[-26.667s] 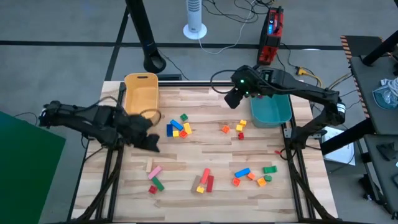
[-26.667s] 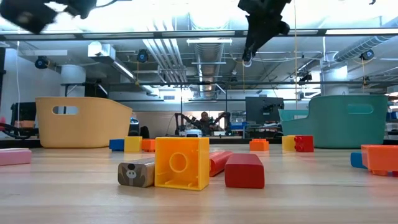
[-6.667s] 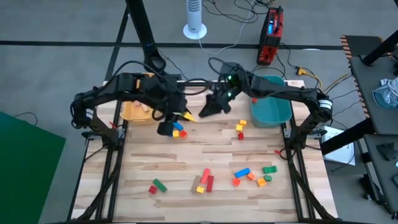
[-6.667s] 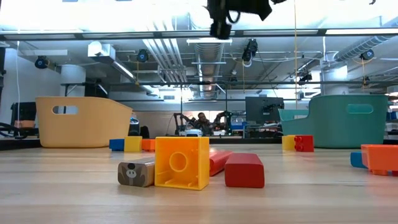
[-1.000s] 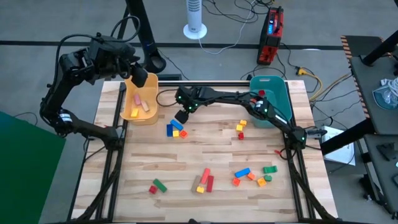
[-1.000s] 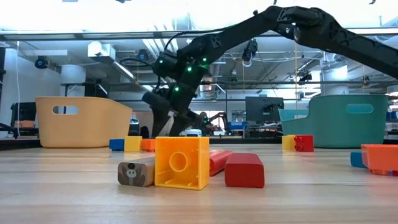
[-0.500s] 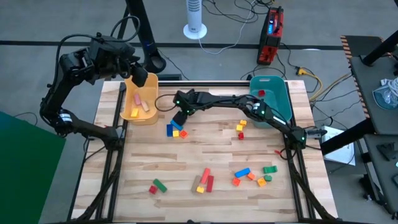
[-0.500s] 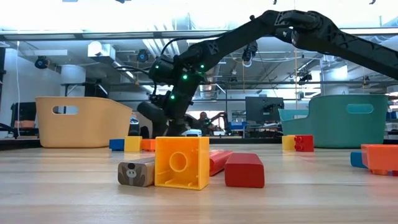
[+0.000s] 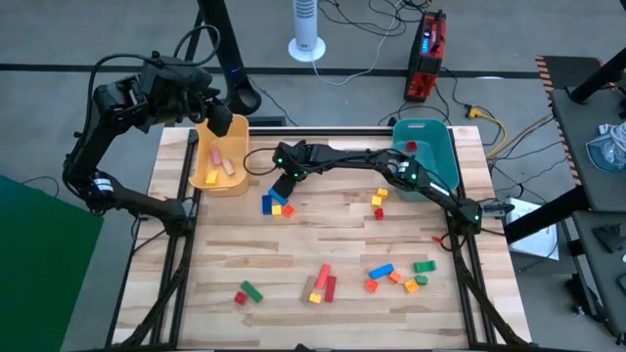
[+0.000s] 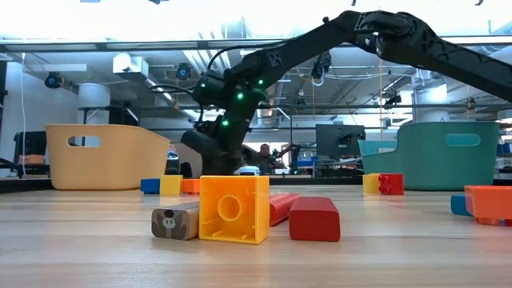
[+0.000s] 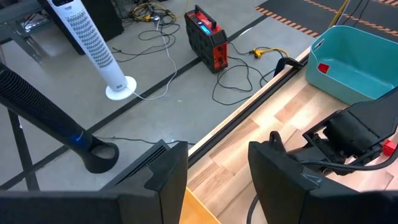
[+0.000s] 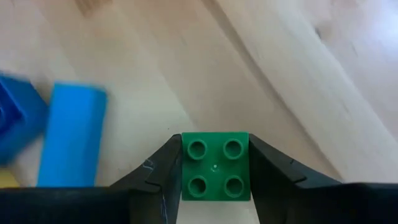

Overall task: Sort blocks by size
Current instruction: Put the green game piece into the blue bin, then put the green block into the yellow bin

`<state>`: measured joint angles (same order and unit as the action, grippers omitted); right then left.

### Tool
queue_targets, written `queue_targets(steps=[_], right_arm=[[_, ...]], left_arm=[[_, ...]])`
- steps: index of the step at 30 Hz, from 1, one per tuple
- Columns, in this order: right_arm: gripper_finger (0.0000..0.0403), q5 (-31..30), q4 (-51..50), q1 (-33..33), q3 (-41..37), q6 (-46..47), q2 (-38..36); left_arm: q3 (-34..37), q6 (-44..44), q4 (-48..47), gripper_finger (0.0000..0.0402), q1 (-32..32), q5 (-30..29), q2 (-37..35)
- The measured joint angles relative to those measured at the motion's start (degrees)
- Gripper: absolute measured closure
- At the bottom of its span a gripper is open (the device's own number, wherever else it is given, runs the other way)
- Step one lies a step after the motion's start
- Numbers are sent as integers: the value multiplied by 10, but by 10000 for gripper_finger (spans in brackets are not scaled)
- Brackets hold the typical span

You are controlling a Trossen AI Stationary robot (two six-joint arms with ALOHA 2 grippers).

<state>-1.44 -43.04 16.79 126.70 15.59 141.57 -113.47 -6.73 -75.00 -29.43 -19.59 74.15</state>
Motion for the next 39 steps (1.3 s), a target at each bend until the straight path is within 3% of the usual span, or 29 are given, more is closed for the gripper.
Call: queue_targets(steps=[8,14,18,24,29,33,39], right_arm=[[269,-5,-179,36,14,11,-93],[266,-112,-311,71,-27,-1,-213],[269,-161,-322,112,-127,28,-328],[267,-205,-299,171,-373,155,-509],[236,-209,-257,188,-540,265,-615],[204,-208,-238,188,-591,302,-660],[166,-209,-234,189,-584,264,-687]], left_arm=[[0,0,0,245,0,0,0],[0,-6,0,245,0,0,2],[0,-15,0,245,0,3,7],[0,-30,0,245,0,8,16],[0,-41,0,245,2,23,26],[0,-57,0,245,4,27,34],[0,-102,0,245,25,56,37]])
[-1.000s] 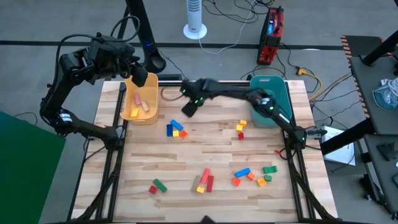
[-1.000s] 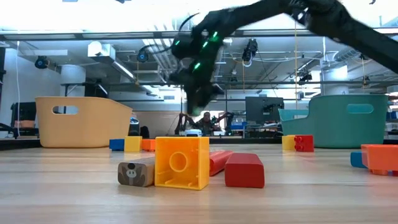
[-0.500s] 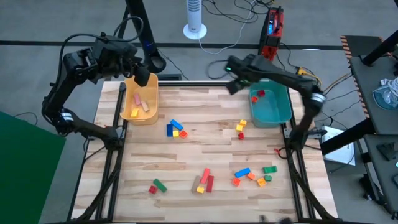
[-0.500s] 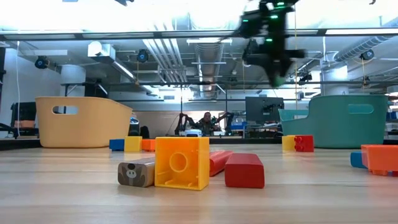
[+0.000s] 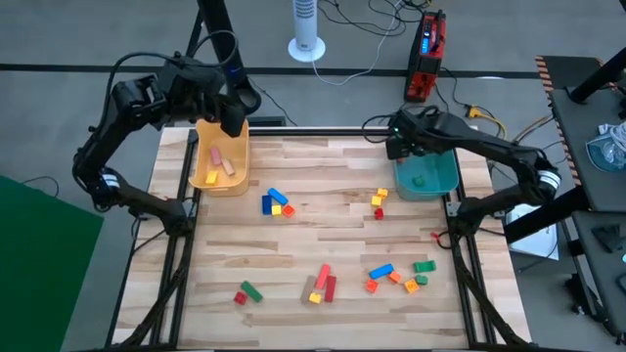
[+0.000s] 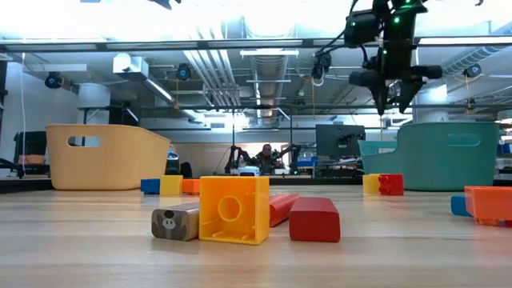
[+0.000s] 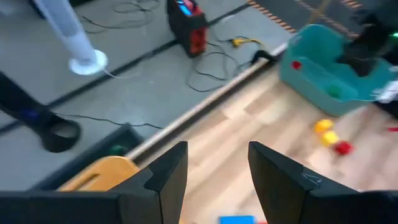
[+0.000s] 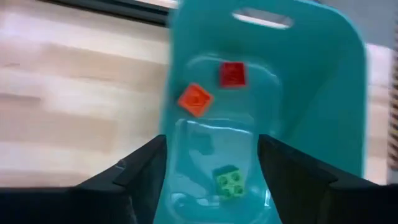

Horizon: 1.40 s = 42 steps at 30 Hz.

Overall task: Sort blocks by size
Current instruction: Put the green block into the yellow bin

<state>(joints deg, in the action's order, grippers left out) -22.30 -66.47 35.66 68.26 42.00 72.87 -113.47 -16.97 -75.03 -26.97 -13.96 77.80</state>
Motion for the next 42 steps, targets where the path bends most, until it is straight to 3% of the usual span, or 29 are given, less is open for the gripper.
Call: queue_targets(steps=[4,8,14,26,32,40,42], right_arm=[[151,77,46,-7,24,-51,-16],[152,154,180,-44,26,-98,-40],[178,159,305,-112,26,-131,-52],[218,158,312,-157,24,-179,-34],[243,161,301,-157,23,-191,-37],[310,172,299,-156,23,-208,-36],[328,172,300,-156,22,-220,-34]], left_arm=[[0,-55,-4,245,54,19,0],[0,-128,-15,245,132,21,5],[17,-220,-63,245,280,24,30],[97,-252,-89,248,549,66,111],[152,-311,-71,278,615,79,138],[264,-300,14,387,637,96,161],[302,-293,64,397,637,108,161]])
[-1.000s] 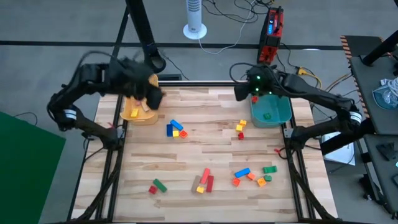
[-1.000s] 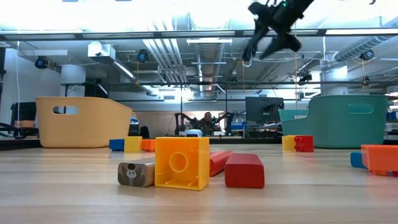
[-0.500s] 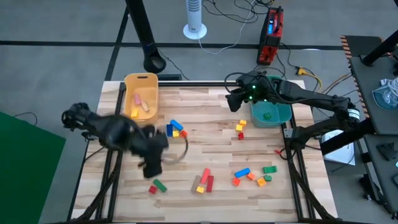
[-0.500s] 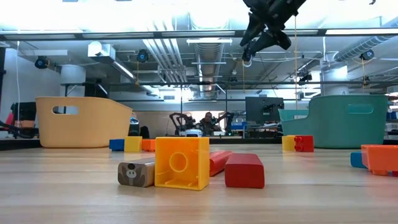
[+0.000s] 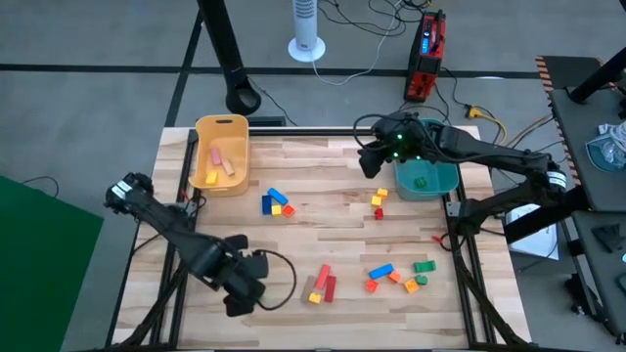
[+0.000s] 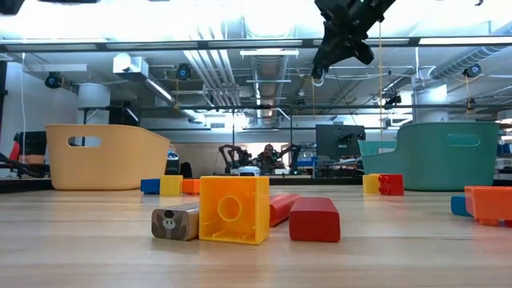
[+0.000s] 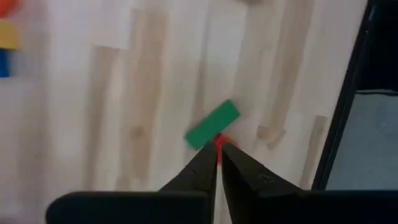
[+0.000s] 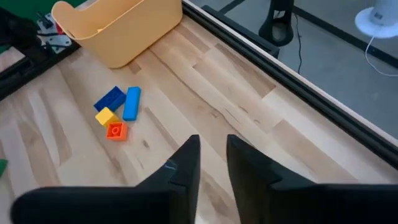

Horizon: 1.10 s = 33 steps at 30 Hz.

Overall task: Sort blocks by size
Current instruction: Put the green block into the yellow bin

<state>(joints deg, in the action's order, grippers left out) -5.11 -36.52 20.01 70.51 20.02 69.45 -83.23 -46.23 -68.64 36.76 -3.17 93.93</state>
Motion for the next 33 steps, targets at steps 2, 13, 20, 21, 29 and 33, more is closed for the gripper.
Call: queue_targets(steps=[2,13,20,21,29,33], right_arm=[[344,-1,0,0,-2,-6,0],[392,-4,0,0,-6,-21,0],[390,-5,0,0,-6,-27,0],[390,-5,0,0,-6,-28,0],[390,-10,0,0,-6,-34,0],[390,-10,0,0,-6,-35,0]], left_arm=[[38,5,55,394,1,12,0],[225,-12,284,401,0,62,-1],[276,-10,304,401,0,99,-1],[281,-9,313,401,-2,99,-1],[318,-25,347,402,-4,98,-2],[326,-31,357,401,-8,81,-4]])
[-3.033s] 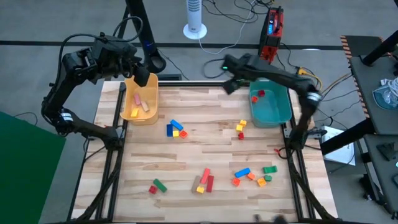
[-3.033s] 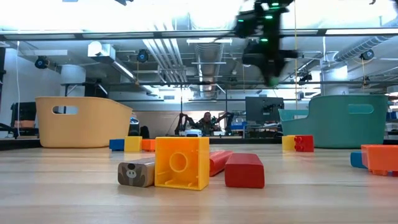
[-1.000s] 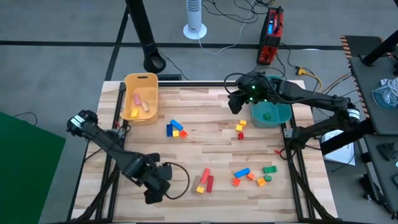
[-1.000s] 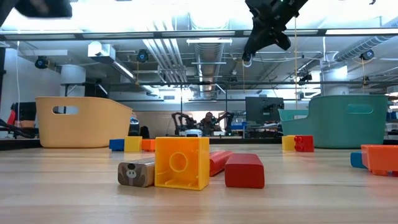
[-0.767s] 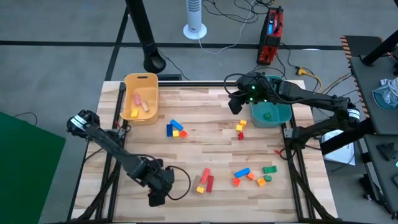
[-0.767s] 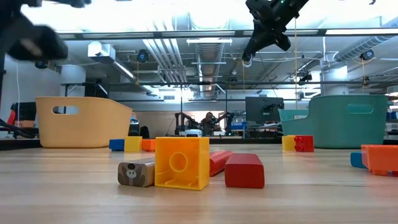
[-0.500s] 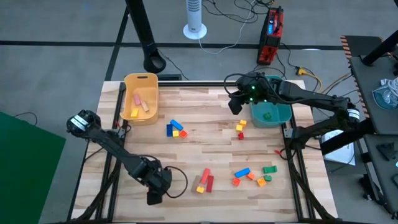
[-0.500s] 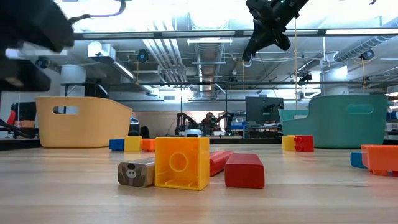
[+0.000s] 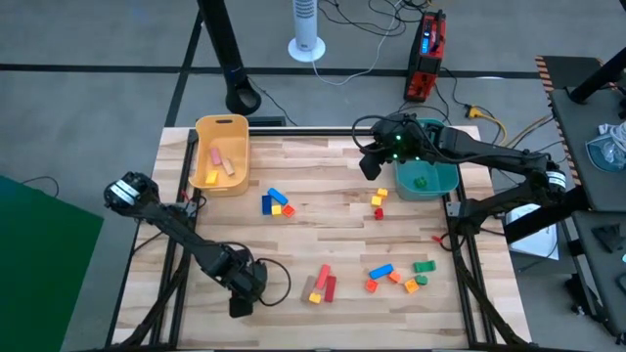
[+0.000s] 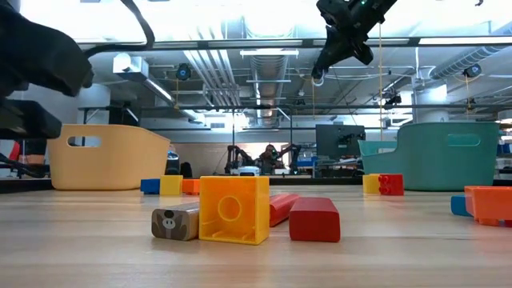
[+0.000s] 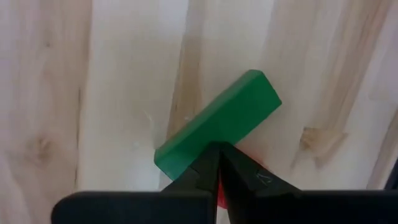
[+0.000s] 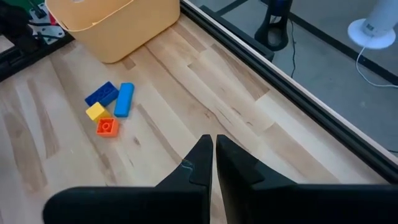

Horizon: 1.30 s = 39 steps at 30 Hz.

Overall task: Sort blocks by size
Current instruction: Put the green block into the yellow bin

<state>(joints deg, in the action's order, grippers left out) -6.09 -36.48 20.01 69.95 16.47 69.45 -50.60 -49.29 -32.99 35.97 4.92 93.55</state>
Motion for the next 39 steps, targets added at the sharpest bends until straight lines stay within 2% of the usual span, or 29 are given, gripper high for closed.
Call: queue_targets(steps=[6,12,16,20,26,31,34,39], right_arm=[[390,0,9,0,0,0,0],[390,0,8,0,0,0,0],[390,2,8,0,0,4,0],[390,5,8,0,0,8,0],[390,20,4,0,-1,9,0],[390,20,6,0,-7,9,0],[390,20,6,0,-13,9,0],[390,20,8,0,-25,9,0]], left_arm=[[-4,-29,-9,401,-31,-93,-2],[-26,23,-20,401,-48,-106,-15],[-67,77,-55,393,-56,-125,-17],[-83,136,-71,361,-62,-149,-19],[-70,153,-64,280,-69,-109,-18],[-65,183,-59,222,-69,-119,0],[-63,204,-50,209,-69,-116,23],[-62,213,-41,212,-69,-113,73]])
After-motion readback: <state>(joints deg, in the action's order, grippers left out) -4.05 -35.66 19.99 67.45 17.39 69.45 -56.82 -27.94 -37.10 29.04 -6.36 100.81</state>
